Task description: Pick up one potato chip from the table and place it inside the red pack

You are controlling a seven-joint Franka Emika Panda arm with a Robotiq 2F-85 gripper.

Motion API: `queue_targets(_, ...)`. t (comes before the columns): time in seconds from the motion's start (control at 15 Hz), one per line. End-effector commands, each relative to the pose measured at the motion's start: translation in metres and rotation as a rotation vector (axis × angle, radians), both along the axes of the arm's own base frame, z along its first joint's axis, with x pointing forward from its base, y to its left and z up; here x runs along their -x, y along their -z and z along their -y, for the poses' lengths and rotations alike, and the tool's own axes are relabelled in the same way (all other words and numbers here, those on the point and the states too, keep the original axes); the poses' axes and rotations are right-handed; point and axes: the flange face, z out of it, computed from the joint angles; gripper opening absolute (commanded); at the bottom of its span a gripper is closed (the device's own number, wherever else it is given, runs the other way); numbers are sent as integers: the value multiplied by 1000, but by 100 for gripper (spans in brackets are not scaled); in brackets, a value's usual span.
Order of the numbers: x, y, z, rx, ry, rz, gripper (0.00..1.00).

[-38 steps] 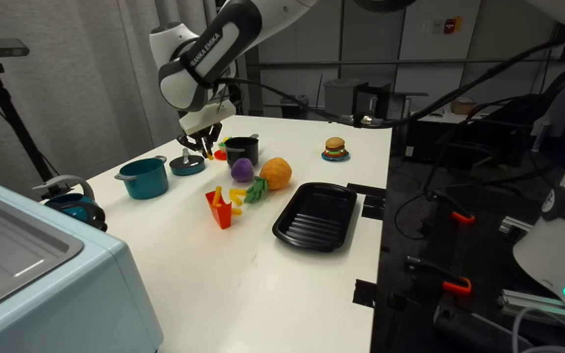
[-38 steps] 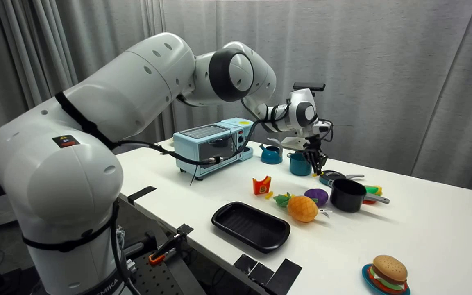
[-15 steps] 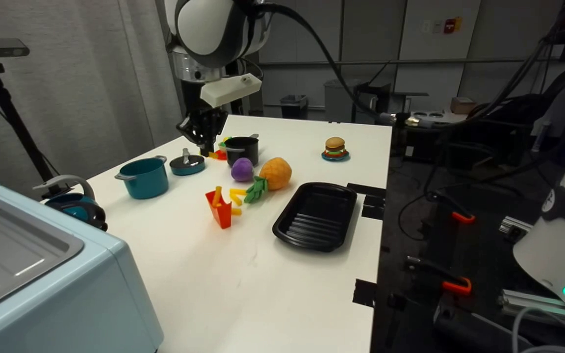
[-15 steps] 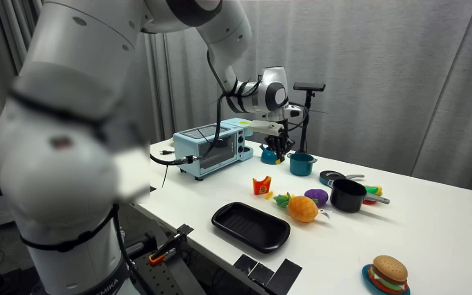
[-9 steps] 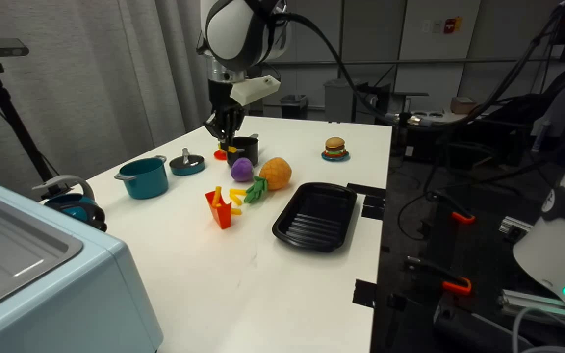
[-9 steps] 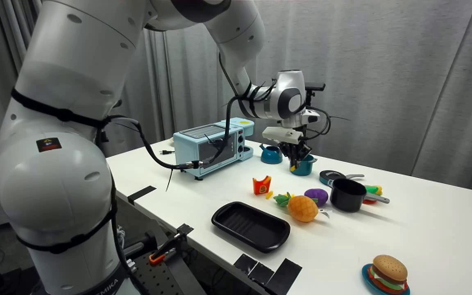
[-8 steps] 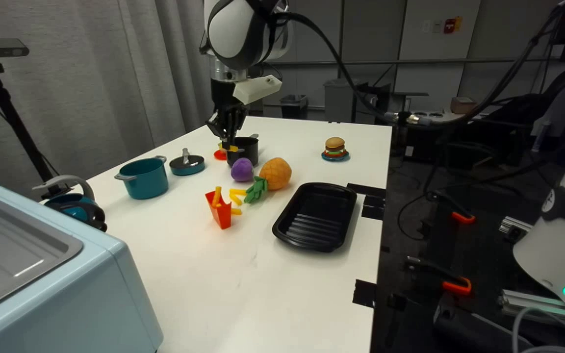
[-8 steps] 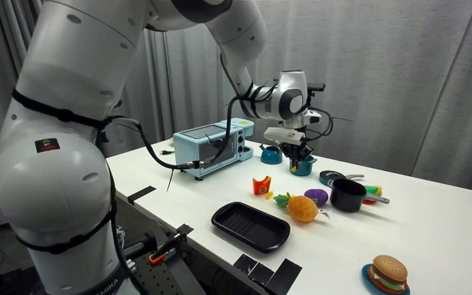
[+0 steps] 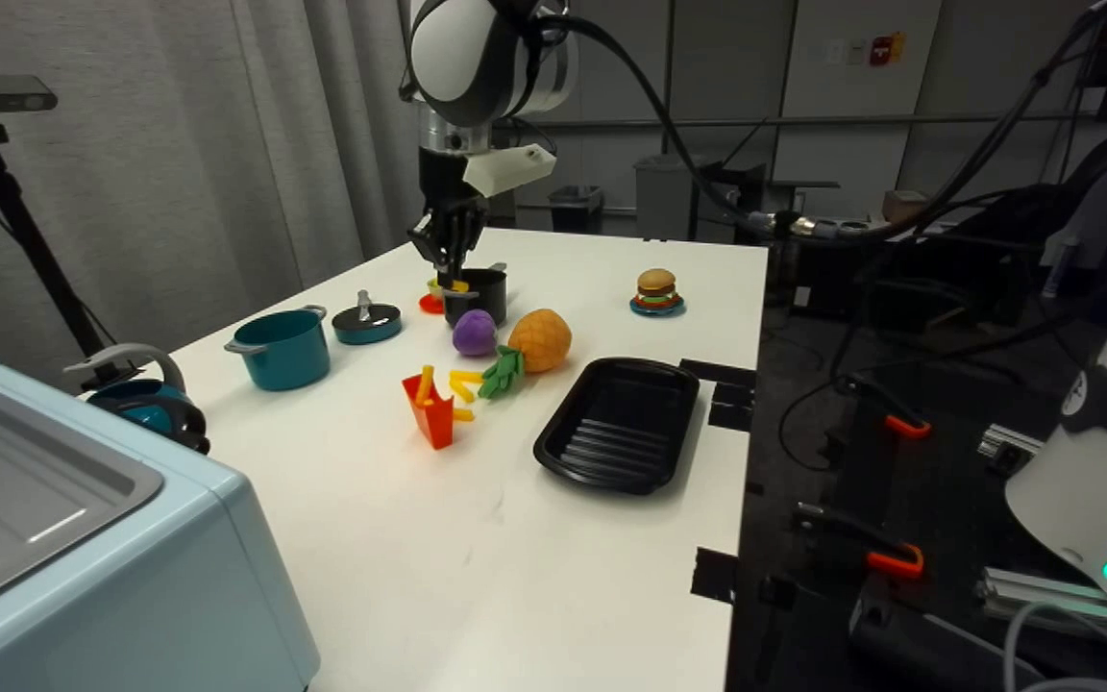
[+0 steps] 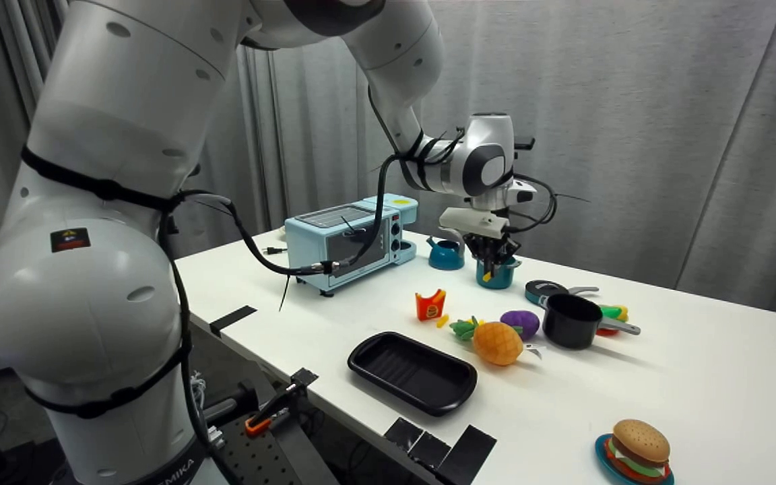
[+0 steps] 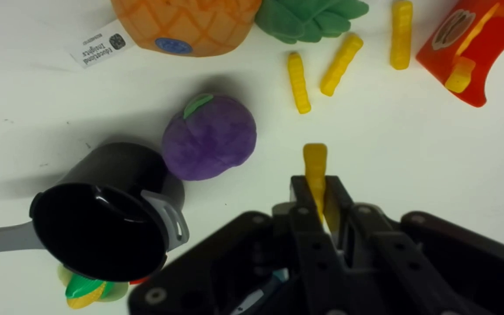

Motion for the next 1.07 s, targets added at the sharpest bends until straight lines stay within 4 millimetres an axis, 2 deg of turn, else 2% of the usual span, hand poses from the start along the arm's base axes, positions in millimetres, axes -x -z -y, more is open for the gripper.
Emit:
queue_targets(0.0,0,0,0,0,0,-1,13)
queue_targets(0.27,0,0,0,0,0,-1,13)
queue_targets(0.33,0,0,0,0,0,-1,3)
queue_targets(1.0,35,2,-59,-39,-106,-5,3)
